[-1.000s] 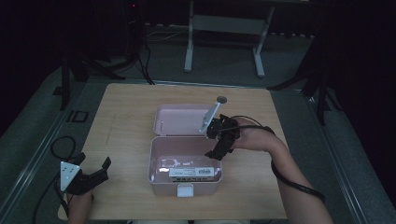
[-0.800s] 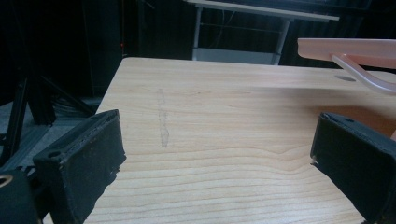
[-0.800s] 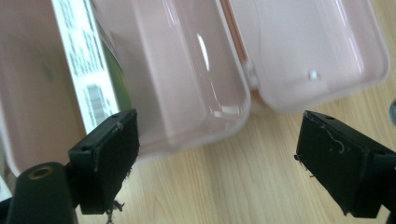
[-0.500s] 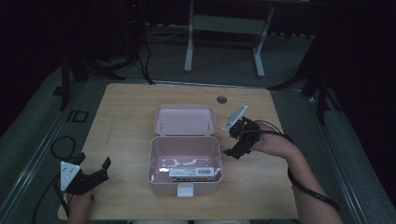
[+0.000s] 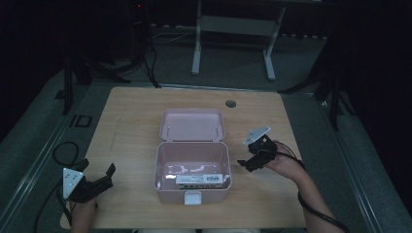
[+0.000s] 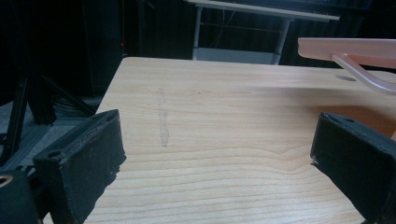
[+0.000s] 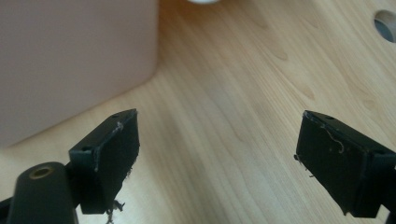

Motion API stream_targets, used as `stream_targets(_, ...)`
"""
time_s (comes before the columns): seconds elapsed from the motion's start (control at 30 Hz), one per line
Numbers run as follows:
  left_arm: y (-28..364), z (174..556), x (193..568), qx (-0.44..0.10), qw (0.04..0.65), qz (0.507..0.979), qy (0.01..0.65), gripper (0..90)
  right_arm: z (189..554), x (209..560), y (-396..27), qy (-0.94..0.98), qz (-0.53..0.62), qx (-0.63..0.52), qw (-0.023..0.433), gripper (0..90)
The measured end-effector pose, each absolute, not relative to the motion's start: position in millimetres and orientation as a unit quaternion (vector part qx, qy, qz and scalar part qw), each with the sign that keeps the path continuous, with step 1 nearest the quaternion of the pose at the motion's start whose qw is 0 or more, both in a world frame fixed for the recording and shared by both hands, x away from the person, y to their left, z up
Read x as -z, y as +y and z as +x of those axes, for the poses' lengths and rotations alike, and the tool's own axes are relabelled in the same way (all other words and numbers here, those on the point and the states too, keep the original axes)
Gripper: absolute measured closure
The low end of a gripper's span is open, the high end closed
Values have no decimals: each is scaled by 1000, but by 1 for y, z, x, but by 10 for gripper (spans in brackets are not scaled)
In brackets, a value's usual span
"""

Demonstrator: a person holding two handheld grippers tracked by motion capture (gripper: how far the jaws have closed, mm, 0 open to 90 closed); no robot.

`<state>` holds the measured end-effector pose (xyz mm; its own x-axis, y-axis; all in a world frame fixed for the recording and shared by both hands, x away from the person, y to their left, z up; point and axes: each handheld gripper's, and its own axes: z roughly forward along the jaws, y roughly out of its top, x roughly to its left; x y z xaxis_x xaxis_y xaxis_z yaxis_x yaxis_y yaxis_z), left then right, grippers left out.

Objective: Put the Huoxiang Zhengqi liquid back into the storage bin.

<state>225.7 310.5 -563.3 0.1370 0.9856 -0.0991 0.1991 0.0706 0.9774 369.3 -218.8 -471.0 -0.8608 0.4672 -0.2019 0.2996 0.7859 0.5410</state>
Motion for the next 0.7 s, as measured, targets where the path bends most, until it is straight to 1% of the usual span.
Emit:
stream_targets(0.03, 310, 226, 563, -389, 505, 560, 529, 29, 368, 480, -223, 920, 223, -270, 176, 130)
stream_targets(0.07, 310, 226, 563, -389, 505, 560, 529, 29, 368, 480, -223, 920, 223, -270, 176, 130)
stream_targets(0.17, 311, 226, 563, -389, 506, 559, 529, 29, 366, 492, -231, 901, 247, -306, 183, 131)
stream_targets(0.2, 311, 226, 563, -389, 506, 559, 529, 29, 364, 501, -236, 891, 256, -322, 192, 130)
stream_targets(0.27, 311, 226, 563, -389, 505, 560, 529, 29, 363, 506, -239, 888, 259, -328, 193, 129)
stream_targets(0.3, 311, 226, 563, -389, 505, 560, 529, 30, 361, 515, -243, 881, 268, -334, 203, 127)
stream_targets(0.43, 311, 226, 563, -389, 505, 559, 530, 29, 357, 526, -251, 866, 285, -356, 204, 126)
stream_targets(0.53, 311, 226, 563, -389, 505, 559, 530, 29, 355, 529, -255, 856, 294, -370, 207, 125)
stream_targets(0.6, 311, 226, 563, -388, 506, 558, 531, 29, 353, 530, -260, 845, 302, -377, 228, 124)
stream_targets(0.7, 311, 226, 563, -388, 506, 558, 531, 29, 350, 531, -269, 824, 323, -400, 238, 124)
